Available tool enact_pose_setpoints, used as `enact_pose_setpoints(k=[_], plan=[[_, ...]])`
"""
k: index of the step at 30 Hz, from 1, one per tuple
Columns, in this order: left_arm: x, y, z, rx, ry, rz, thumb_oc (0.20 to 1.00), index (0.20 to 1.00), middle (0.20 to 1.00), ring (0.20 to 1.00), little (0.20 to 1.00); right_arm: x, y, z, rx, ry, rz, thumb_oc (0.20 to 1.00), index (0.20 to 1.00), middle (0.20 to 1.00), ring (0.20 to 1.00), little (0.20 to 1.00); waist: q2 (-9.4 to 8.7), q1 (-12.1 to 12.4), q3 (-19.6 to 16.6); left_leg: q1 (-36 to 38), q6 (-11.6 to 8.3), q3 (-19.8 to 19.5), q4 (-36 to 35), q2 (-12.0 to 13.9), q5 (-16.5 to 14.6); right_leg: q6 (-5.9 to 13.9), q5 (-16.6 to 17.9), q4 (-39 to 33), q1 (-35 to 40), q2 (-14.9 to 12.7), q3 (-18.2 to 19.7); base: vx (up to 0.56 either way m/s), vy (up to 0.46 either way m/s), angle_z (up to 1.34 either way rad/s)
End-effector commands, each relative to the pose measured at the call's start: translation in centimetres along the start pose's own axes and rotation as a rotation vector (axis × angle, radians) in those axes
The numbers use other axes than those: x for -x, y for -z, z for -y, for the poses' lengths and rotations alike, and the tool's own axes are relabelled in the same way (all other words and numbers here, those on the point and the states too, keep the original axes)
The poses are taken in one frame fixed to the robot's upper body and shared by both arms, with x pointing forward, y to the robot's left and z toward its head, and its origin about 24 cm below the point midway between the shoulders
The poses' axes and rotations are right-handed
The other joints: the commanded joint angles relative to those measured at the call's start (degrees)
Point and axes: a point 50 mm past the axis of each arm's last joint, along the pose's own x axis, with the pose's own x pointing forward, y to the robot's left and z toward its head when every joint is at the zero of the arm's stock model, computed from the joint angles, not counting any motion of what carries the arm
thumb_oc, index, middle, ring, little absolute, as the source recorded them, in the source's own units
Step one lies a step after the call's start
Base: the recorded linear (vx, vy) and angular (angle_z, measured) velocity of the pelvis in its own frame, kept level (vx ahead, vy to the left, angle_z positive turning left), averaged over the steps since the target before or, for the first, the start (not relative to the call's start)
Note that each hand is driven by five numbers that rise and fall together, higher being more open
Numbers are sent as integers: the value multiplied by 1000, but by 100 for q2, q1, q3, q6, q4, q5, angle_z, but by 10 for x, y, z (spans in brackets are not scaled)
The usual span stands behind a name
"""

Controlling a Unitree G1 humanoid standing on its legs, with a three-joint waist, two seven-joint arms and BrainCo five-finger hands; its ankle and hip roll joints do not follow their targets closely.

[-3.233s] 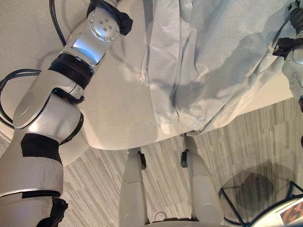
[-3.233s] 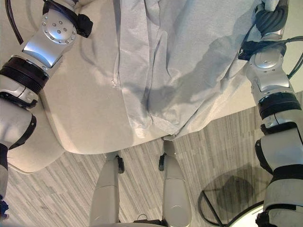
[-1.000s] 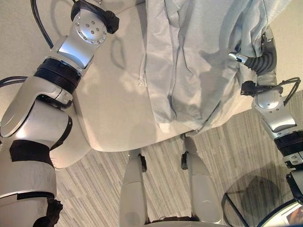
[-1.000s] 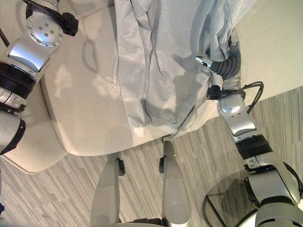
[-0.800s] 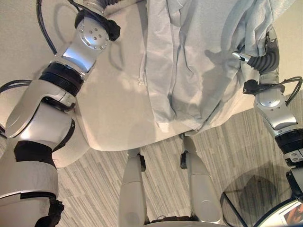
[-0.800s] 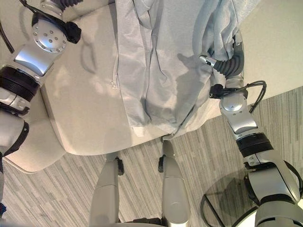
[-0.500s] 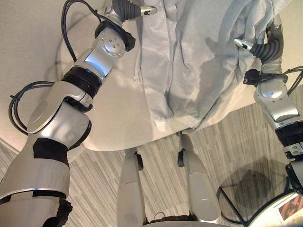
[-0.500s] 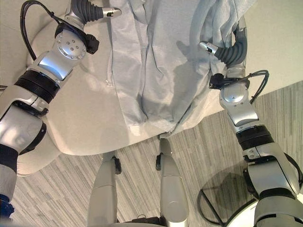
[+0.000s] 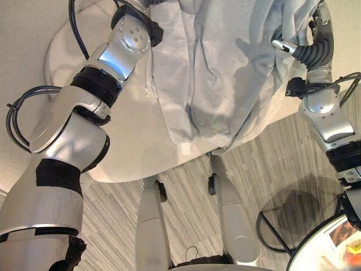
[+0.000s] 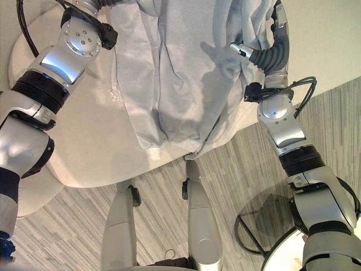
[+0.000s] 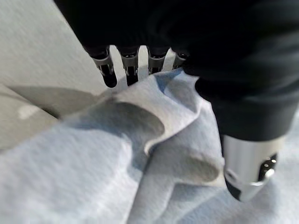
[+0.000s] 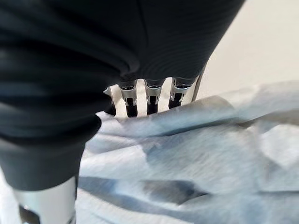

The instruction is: Hang the clothes on the sofa on the clothes rack.

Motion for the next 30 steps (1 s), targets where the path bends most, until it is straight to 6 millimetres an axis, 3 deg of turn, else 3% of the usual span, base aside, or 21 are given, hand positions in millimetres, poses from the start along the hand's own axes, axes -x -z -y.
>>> enact_pose_setpoints(k=[1,6,15,28,29,30], plan=[[-14,-25,-21,11,-79,80,200,200,200,200,200,-9,-18,16,-48,81,91,1000,1000,1000,1000,1000,-245,13,-19,1013,-178,-347,-1,85,-998,226,25,-211,176,232,224,13,-1,-5],[-10,-28,-14,78,-70,98,200,200,200,200,200,-9,-17,19,-32,86,83,1000,1000,1000,1000,1000,-202,60,-11,1080,-147,-305,1,74,-1007,195,13,-209,202,228,259,4,-6,-5],[-8,-26,-18,115,-101,101,200,200,200,200,200,-12,-13,18,-17,95,67,1000,1000,1000,1000,1000,-130,141,8,1078,-174,-328,-1,59,-1001,175,13,-211,221,238,209,-3,-6,-2],[12,-25,-46,372,-260,185,200,200,200,200,200,-8,-11,21,-12,132,67,1000,1000,1000,1000,1000,-9,361,-6,1133,-226,-398,-1,18,-1023,157,-8,-211,357,205,88,-2,-4,1],[13,-26,-47,372,-260,194,200,200,200,200,200,-8,-12,23,-10,136,72,881,881,881,881,881,-3,379,-8,1131,-231,-401,-1,13,-1022,156,-5,-211,363,201,76,0,0,0],[13,-26,-48,367,-265,195,200,200,200,200,200,-9,-14,23,-12,142,78,432,432,432,432,432,0,394,-9,1127,-234,-402,-1,10,-1018,156,-3,-210,369,199,68,-13,-5,3]])
